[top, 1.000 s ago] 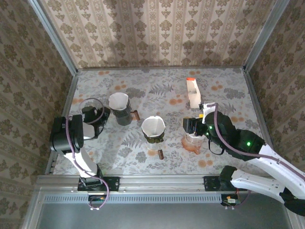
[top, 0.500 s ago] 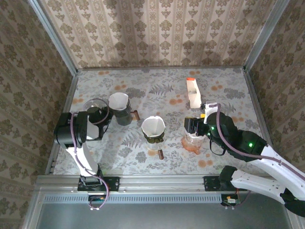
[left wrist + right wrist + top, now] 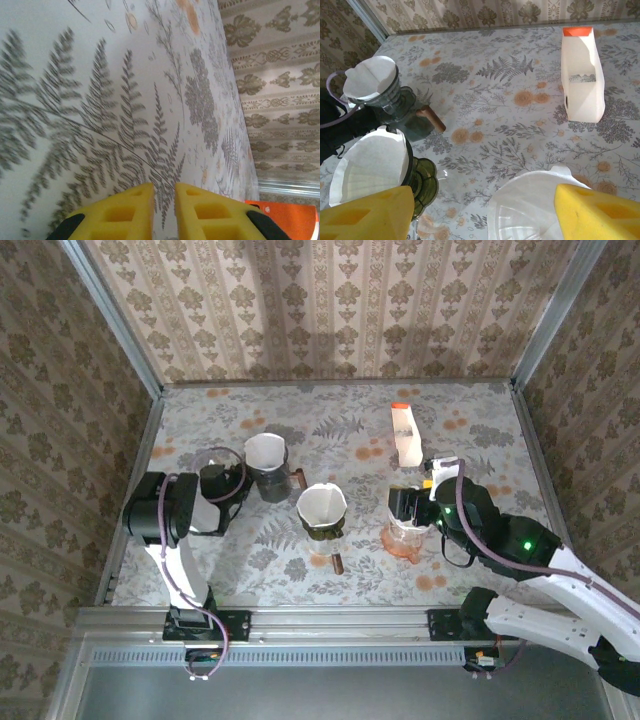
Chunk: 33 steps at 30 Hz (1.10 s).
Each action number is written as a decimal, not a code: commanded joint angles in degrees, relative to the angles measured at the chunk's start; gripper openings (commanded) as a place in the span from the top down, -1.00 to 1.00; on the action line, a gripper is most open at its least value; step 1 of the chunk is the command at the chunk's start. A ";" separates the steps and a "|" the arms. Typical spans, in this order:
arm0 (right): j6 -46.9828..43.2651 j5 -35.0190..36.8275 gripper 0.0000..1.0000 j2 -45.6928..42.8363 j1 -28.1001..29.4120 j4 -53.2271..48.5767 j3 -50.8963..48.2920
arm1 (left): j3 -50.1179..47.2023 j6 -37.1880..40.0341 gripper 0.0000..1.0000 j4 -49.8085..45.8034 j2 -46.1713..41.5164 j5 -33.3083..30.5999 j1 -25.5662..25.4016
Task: Place the coffee filter in the dripper
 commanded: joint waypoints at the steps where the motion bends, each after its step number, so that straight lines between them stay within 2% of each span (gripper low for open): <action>1: 0.64 1.11 -0.51 -0.93 -0.30 -1.39 -0.78 | 0.74 -0.81 0.59 -1.64 1.69 0.54 -3.06; 7: 1.15 1.19 -0.51 -1.55 -0.32 -1.91 -0.92 | 2.59 0.13 0.60 -3.58 1.73 0.25 -5.94; 13: 1.82 1.10 -0.51 -2.15 -0.32 -2.45 -1.00 | 0.75 1.06 0.59 -5.47 -0.31 -1.23 -5.53; 21: 2.04 1.39 -0.52 -1.93 -0.31 -1.70 -1.07 | -5.74 2.07 0.55 -7.29 -8.06 -0.87 0.50; 25: 2.13 1.26 -0.52 -1.33 -0.32 -0.83 -1.31 | -8.83 3.23 0.52 -10.06 -15.54 0.27 3.76; 28: 1.94 1.41 -0.53 -0.86 -0.34 -0.30 -1.30 | -9.62 5.69 0.43 -16.87 -24.66 1.09 5.38; 30: 1.78 1.59 -0.53 -0.83 -0.41 0.36 -1.65 | -8.08 9.28 0.32 -26.24 -32.80 0.64 5.69; 31: 1.69 1.73 -0.53 -0.96 -0.41 0.75 -1.86 | -6.53 12.40 0.25 -32.64 -37.61 -0.39 5.66; 33: 1.51 1.92 -0.53 -1.19 -0.41 1.60 -2.38 | -2.57 19.02 -0.03 -44.64 -45.93 -3.45 5.13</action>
